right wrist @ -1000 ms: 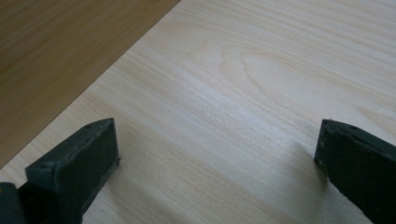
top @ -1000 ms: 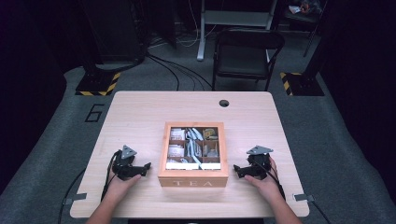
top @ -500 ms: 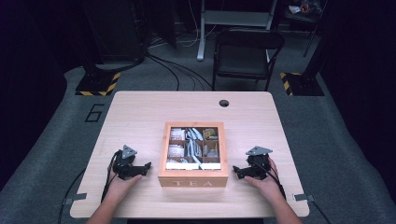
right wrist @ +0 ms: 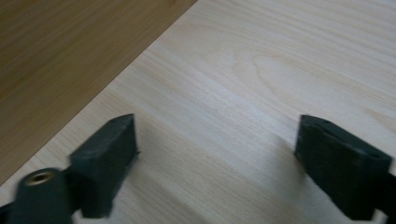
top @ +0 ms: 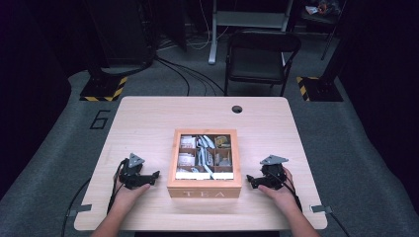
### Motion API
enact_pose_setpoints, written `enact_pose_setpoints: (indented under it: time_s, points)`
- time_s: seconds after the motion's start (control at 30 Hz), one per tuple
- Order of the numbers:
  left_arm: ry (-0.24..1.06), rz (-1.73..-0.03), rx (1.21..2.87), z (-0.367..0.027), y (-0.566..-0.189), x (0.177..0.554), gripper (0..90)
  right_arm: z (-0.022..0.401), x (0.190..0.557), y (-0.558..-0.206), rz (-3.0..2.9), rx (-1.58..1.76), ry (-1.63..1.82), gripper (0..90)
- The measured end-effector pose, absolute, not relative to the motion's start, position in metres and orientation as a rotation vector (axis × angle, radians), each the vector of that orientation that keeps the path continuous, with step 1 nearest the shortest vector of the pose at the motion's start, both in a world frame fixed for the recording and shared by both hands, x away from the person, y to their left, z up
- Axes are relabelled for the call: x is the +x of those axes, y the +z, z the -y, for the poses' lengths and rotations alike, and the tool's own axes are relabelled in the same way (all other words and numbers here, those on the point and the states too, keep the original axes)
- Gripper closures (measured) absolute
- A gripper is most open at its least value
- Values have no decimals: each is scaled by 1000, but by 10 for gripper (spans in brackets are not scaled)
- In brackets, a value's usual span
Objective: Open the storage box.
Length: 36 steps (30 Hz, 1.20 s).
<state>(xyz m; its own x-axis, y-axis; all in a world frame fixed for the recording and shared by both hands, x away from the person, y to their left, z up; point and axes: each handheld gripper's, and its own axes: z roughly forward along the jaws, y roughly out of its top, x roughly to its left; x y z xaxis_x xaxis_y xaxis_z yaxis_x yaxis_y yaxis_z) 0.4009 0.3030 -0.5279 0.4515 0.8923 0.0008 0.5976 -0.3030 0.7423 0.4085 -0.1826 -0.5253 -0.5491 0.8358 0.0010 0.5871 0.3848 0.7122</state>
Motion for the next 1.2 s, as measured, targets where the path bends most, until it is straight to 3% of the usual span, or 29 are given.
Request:
enact_pose_setpoints:
  time_s: [0.07,0.13,0.3,0.87,1.2]
  points:
    - [530,-1250,1999,-303,-527,400,259,184,408,-525,-2286,1241,972,173]
    - [518,-1250,2002,-304,-526,400,276,186,408,-524,-2283,1237,978,222]
    - [495,-1249,1979,-305,-521,398,338,189,408,-519,-2305,1227,962,426]
    - [417,-1196,1939,-294,-491,381,363,186,392,-491,-2297,1172,1041,372]
    - [387,-1170,1929,-288,-474,376,348,185,386,-468,-2303,1173,1106,402]
